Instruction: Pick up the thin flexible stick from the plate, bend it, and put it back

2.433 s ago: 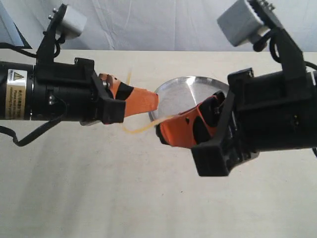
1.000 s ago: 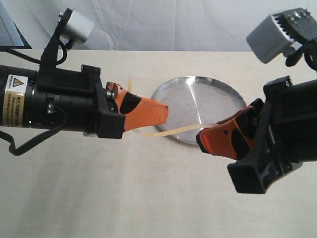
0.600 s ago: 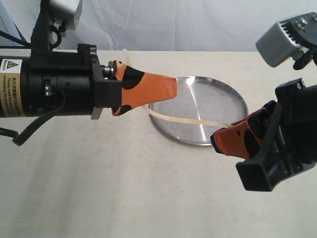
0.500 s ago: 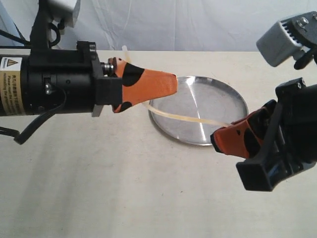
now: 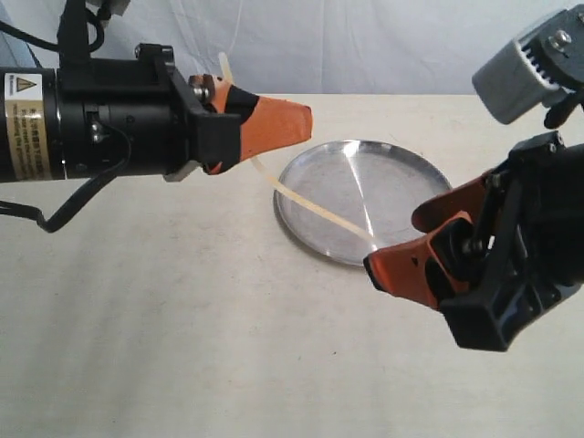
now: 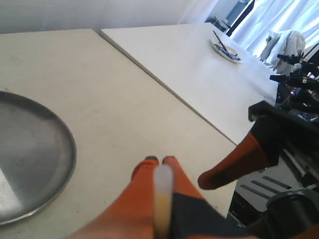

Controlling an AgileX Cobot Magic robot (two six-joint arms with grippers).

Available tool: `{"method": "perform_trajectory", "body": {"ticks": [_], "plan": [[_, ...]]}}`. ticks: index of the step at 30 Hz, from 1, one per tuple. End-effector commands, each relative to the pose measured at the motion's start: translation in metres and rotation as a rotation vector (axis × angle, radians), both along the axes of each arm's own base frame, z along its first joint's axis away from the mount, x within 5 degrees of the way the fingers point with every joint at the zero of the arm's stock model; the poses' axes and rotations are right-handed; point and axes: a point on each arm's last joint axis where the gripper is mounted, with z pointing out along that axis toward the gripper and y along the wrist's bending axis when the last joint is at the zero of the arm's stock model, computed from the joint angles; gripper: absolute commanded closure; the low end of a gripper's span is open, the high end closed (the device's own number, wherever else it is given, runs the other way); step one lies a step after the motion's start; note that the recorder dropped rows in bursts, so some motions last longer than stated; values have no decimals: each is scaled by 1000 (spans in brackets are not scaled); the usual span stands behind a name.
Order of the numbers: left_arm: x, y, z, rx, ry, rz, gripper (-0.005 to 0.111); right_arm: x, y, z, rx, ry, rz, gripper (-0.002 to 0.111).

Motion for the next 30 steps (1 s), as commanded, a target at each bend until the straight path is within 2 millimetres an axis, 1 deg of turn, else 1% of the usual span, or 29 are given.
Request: {"method": "perform_trajectory", "body": {"ticks": [1, 3, 5, 8, 12, 14, 15, 16, 17, 19, 20, 25, 28, 30], "plan": [[-1, -1, 0, 9, 24, -9, 107, 7, 2, 16, 74, -95, -29, 42], [-2, -1, 1, -1, 31, -17, 107, 9, 6, 16, 101, -66, -28, 42], [-2, -1, 1, -3, 32, -24, 107, 12, 12, 10, 96, -20, -1, 42], [-4, -2, 3, -37, 51, -41, 107, 16, 20, -4, 35, 65, 61, 42], [-7, -3, 6, -72, 69, -70, 107, 29, 29, -19, -5, 129, 57, 42], [-7, -3, 6, -70, 68, -71, 107, 33, 33, -24, -1, 162, 54, 47], [-7, -3, 5, -62, 63, -74, 107, 35, 35, -24, 6, 170, 52, 55], [-7, -3, 4, -47, 51, -77, 107, 36, 36, -25, 15, 181, 49, 65], [-7, -3, 2, -21, 36, -79, 107, 36, 37, -23, 26, 181, 47, 79], [-7, -1, -3, 53, -9, -84, 107, 37, 38, -20, 45, 172, 44, 110], [-7, -1, -6, 93, -26, -89, 107, 37, 38, -17, 48, 162, 49, 107], [-7, 2, -12, 186, -76, -115, 107, 36, 38, -3, 76, 122, 64, 107], [-6, 2, -14, 194, -73, -102, 107, 30, 37, 9, 125, 107, 67, 107], [-5, 2, -14, 198, -78, -91, 107, 28, 35, 13, 134, 92, 68, 107]]}}
